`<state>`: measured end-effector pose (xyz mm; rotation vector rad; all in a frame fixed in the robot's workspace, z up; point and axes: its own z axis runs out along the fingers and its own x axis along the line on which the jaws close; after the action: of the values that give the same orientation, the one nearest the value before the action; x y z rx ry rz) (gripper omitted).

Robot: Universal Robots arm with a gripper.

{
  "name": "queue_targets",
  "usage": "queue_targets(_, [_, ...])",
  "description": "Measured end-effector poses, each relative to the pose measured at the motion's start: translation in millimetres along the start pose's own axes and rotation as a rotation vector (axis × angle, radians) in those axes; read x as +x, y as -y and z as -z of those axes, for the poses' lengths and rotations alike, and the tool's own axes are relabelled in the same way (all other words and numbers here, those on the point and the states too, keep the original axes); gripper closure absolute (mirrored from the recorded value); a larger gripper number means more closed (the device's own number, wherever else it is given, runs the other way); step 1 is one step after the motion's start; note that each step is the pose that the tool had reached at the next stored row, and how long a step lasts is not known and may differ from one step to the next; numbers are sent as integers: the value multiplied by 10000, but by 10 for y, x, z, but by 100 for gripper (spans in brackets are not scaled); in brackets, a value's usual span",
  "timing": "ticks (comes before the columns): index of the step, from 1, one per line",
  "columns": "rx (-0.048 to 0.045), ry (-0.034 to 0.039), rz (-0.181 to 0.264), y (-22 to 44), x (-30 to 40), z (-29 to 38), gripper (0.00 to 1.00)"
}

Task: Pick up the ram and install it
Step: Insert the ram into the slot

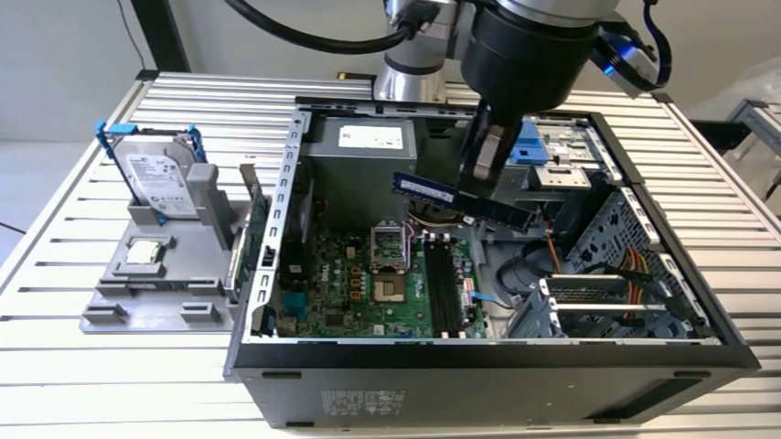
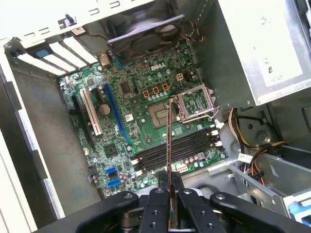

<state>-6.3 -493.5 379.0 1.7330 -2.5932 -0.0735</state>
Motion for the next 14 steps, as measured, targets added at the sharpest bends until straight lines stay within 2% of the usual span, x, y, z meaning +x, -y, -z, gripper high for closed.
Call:
queue_targets(6, [4, 22, -429, 0, 0, 0, 100])
queue_targets(14, [6, 38, -750, -1, 0, 0, 100])
